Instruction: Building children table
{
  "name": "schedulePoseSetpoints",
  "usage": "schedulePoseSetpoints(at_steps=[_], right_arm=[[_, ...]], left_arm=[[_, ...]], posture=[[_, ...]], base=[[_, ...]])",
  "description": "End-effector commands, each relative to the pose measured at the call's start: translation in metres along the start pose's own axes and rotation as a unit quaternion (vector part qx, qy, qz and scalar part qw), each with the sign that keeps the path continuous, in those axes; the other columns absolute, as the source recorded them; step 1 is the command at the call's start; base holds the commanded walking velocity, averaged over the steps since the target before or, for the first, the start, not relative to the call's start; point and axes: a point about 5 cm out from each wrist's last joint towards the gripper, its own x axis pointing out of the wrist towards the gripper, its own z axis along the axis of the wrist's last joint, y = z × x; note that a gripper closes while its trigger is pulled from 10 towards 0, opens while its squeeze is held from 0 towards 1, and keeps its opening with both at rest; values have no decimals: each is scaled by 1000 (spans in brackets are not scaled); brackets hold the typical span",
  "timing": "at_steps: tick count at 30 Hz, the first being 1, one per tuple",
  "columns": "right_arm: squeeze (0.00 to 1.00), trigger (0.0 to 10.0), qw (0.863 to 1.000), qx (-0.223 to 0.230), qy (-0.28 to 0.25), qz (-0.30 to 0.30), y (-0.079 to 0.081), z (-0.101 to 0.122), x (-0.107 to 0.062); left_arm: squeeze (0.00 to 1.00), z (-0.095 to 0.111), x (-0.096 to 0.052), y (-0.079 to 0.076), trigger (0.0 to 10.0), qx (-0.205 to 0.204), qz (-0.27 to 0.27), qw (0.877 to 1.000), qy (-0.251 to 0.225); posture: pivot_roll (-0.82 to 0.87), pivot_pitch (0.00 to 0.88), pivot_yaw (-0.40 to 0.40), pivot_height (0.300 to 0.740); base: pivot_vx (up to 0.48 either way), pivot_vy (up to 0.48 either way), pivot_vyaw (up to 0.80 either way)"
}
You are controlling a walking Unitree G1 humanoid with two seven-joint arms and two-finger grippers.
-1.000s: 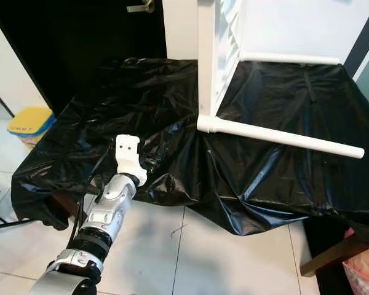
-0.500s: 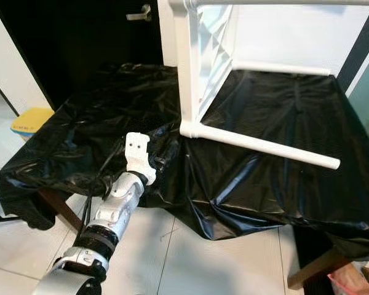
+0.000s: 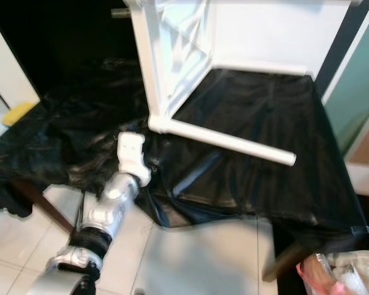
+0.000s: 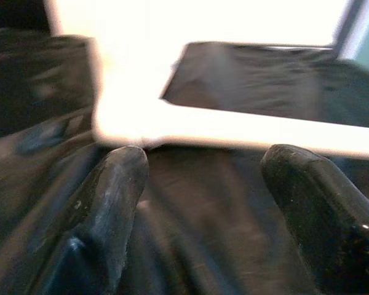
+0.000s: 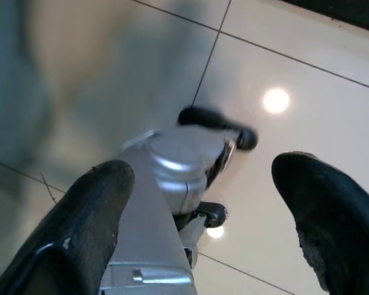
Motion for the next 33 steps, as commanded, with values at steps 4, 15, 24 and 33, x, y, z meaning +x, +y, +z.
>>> schedulePoseSetpoints(at_steps=[4, 15, 24, 33], right_arm=[[0, 10000, 709, -691, 0, 143, 111, -12, 13], [0, 10000, 715, -685, -2, 141, 111, -12, 13], [0, 10000, 722, -679, -1, 136, 107, -10, 13], [0, 10000, 726, -675, 0, 131, 102, -9, 13]], left_arm=[[0, 6, 5, -8, 10000, -14, -9, 1000, -5], [0, 29, 15, -10, 10000, -41, -9, 999, -21], [0, 36, 14, -14, 10000, -31, -25, 999, -28], [1000, 52, 11, -15, 10000, -12, -39, 998, -54]], posture=[[37, 0, 10, 740], [33, 3, 14, 740], [28, 10, 20, 740], [26, 23, 19, 740]], base=[[0, 0, 0], [0, 0, 0], [0, 0, 0], [0, 0, 0]])
